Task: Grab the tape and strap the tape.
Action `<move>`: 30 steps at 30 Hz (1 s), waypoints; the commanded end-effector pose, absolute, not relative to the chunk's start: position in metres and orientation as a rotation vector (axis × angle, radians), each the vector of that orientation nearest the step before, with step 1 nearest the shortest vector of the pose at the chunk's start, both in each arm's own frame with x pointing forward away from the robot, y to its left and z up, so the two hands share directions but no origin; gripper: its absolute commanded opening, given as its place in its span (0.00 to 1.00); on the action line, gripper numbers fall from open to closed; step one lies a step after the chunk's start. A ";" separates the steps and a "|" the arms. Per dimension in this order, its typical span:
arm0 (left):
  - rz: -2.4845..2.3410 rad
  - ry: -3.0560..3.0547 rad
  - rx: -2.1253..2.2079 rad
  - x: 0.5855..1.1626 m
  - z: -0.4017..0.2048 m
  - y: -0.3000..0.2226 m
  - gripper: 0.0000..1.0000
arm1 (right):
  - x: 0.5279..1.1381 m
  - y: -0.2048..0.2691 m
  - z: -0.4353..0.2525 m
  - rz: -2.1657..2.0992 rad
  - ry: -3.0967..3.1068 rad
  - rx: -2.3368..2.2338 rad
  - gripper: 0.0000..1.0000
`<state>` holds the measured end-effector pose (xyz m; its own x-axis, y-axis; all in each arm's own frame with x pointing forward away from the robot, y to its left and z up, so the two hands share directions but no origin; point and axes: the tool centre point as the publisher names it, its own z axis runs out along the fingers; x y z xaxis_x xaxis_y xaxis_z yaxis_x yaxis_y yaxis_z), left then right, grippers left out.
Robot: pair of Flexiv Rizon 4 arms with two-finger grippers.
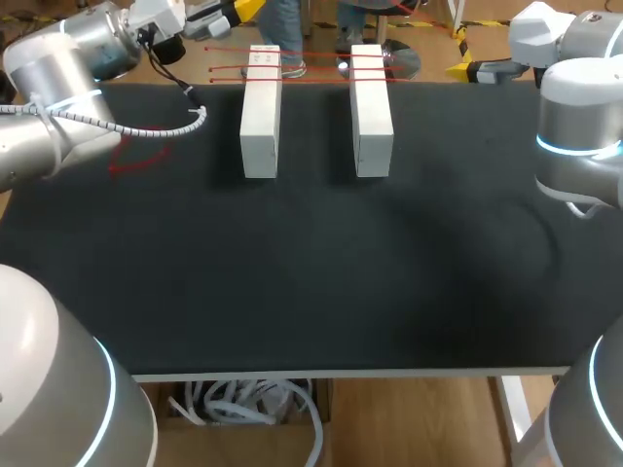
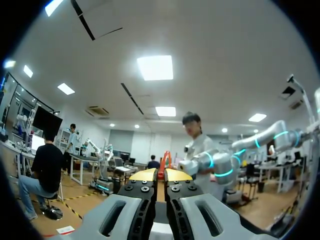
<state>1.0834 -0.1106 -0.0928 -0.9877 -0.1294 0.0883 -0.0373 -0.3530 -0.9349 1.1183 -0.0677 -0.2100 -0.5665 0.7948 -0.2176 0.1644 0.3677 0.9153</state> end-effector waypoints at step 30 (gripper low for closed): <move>-2.527 1.752 -0.228 1.083 -0.093 -0.111 0.00 | 1.106 -0.052 -0.198 1.150 1.381 1.138 1.00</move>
